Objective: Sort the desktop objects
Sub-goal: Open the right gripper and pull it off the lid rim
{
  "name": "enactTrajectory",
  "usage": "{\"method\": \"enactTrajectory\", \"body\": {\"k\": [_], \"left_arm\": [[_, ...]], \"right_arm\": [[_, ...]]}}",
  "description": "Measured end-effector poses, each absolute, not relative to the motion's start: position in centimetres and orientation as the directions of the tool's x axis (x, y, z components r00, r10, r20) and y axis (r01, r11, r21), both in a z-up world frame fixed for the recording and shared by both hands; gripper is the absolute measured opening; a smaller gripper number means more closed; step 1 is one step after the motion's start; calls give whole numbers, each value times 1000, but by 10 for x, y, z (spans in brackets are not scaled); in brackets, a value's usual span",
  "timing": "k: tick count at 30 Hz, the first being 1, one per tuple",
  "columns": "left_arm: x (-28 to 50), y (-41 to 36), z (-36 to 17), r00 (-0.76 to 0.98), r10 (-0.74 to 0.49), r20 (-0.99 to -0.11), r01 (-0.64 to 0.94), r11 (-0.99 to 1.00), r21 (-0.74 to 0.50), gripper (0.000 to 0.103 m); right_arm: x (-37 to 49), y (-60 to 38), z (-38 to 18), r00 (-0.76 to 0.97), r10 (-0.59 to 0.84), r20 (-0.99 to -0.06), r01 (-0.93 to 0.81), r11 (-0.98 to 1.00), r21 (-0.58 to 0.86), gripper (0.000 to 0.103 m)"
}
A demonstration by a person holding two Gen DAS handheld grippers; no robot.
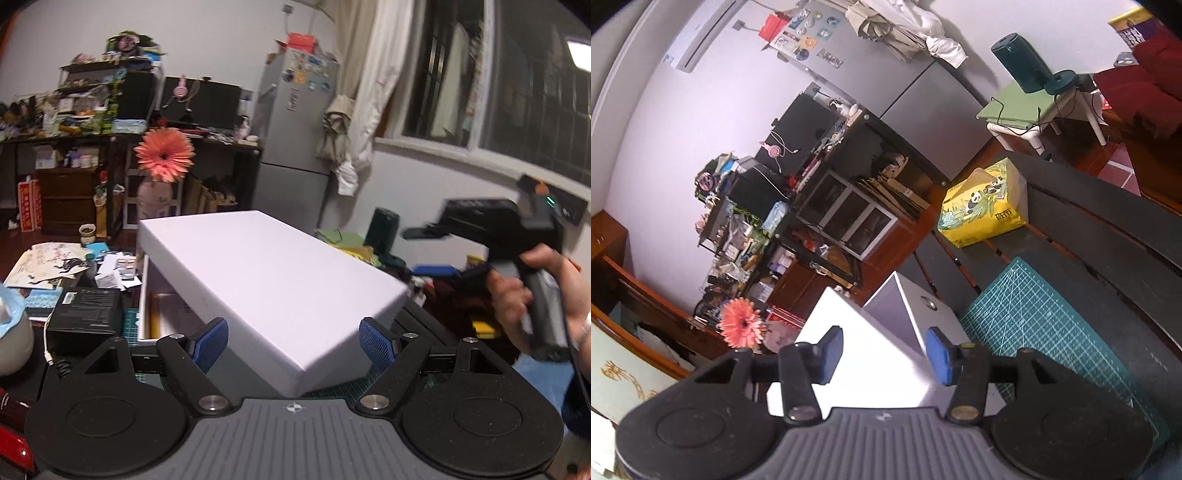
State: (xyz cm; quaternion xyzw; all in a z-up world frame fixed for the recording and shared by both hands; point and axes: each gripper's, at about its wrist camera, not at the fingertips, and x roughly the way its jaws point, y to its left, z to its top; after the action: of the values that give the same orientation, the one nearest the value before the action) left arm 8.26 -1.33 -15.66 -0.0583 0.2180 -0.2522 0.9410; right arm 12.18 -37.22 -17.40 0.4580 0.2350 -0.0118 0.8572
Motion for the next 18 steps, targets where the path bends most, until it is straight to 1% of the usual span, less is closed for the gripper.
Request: {"method": "enactTrajectory", "body": {"k": [1, 7, 11, 18], "left_arm": [[84, -11, -157, 782, -494, -380, 442, 869, -222, 78], [88, -1, -157, 808, -454, -375, 389, 890, -238, 78], [92, 6, -156, 828, -412, -380, 339, 908, -246, 78], [95, 18, -153, 861, -339, -379, 263, 935, -239, 78]], "right_arm": [[118, -371, -173, 891, 196, -410, 235, 574, 784, 51], [102, -365, -172, 898, 210, -388, 232, 523, 820, 52], [97, -360, -183, 893, 257, -369, 228, 448, 864, 52], [89, -338, -205, 867, 333, -371, 249, 356, 901, 52]]}}
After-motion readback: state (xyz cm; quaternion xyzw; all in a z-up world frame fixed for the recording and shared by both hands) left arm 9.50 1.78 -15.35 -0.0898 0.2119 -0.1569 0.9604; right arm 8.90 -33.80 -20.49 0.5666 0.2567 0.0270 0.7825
